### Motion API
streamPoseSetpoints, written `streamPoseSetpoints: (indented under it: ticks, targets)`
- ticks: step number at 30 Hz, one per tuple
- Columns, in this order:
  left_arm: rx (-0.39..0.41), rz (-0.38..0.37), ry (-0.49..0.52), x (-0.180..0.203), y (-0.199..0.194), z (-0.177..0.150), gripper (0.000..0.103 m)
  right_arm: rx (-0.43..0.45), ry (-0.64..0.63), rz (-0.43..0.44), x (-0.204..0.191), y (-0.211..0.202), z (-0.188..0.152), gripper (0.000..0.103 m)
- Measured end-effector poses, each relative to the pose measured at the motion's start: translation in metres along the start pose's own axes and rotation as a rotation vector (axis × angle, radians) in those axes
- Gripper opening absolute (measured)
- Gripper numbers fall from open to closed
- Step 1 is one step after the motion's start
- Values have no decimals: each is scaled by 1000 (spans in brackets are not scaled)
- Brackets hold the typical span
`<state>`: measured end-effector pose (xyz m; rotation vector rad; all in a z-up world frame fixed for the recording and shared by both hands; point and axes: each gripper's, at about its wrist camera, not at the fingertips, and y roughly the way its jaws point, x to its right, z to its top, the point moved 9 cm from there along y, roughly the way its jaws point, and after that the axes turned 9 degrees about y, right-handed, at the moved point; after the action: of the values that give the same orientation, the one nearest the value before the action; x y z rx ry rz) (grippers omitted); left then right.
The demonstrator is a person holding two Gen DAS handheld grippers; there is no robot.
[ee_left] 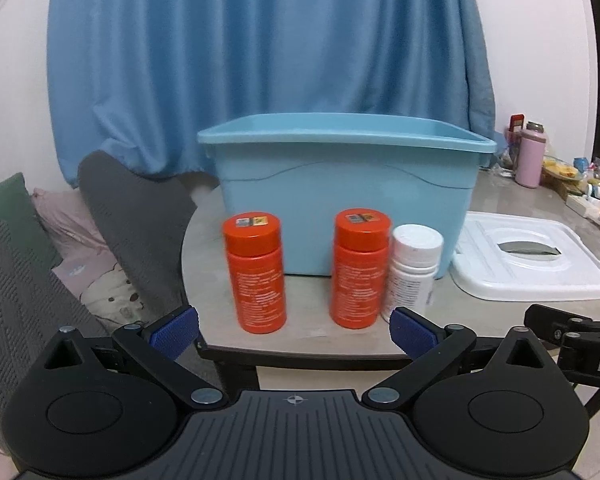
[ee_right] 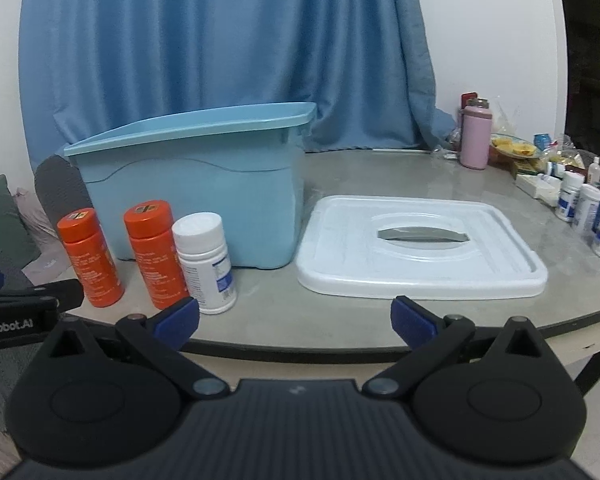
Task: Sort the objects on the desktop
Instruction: 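Move both tools toward the orange and white bottles beside the blue bin, then grasp the white pill bottle with the right tool while the left tool grasps an orange bottle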
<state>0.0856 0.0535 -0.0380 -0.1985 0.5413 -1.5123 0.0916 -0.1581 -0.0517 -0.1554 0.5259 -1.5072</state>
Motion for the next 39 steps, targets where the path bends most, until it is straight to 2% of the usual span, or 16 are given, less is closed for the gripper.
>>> streamPoseSetpoints:
  ticks: [23,39]
  targets:
    - [-13,20,-46,-40,30,-6,103,-26,-53,44,-51,62,1,102]
    - [-19,36,-60,-46,48,-2,103,-32,-96,-5,-60,116,2,101]
